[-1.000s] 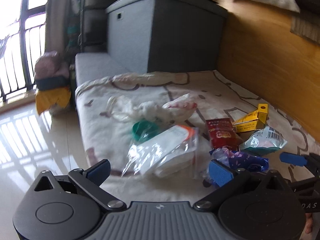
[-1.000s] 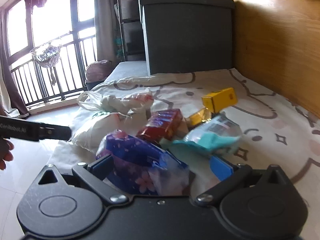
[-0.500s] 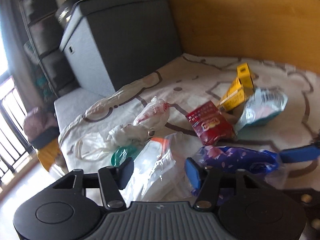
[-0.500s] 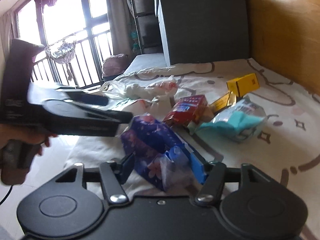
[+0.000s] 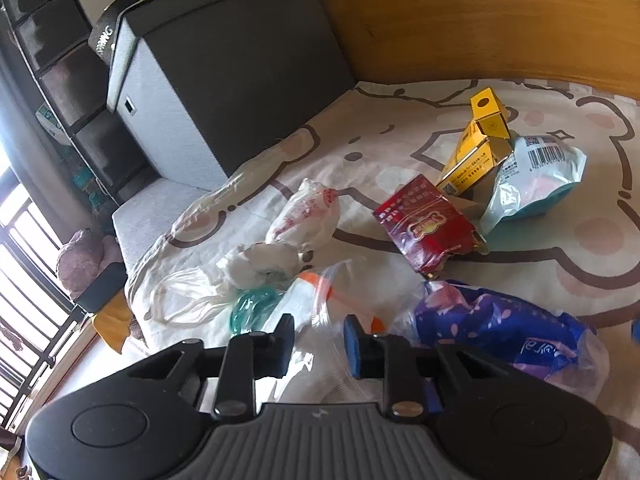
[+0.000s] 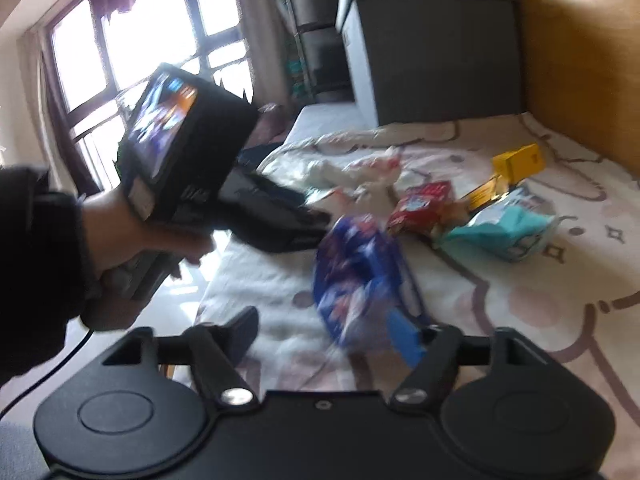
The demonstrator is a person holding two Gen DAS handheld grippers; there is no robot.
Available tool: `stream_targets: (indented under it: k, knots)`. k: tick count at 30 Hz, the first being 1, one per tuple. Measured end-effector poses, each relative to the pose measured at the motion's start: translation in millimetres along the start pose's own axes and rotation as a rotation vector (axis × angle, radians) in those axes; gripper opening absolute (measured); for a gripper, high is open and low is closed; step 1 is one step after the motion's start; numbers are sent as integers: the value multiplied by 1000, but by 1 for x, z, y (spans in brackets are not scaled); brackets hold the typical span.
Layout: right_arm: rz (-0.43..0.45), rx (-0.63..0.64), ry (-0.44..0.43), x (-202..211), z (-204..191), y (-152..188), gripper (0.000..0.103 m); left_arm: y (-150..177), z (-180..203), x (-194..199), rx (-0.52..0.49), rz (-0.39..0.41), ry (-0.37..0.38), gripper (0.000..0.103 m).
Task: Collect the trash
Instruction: 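Grasp the blue floral snack bag with the right tool while the left tool grasps the clear plastic bag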
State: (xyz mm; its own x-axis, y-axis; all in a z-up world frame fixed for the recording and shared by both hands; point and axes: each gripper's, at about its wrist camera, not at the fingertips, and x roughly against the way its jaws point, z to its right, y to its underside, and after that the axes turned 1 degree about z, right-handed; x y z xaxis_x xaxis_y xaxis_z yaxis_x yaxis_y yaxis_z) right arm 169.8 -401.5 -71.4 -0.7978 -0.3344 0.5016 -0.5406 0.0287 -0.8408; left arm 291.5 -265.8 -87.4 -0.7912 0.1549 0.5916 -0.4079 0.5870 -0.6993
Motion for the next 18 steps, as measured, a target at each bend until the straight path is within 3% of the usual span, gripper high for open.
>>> stream_targets:
  k: [5, 14, 17, 18]
  knots:
    - [13, -37, 65, -10, 16, -10, 78, 10, -16, 16, 42, 24, 2, 18]
    - [-93, -62, 88, -46, 30, -13, 78, 26, -52, 62, 164, 117, 33, 11]
    - [-132, -70, 101, -55, 30, -13, 70, 27, -60, 81, 203, 156, 63, 11]
    - [-145, -74, 106, -56, 29, -12, 62, 28, -62, 87, 217, 165, 74, 11]
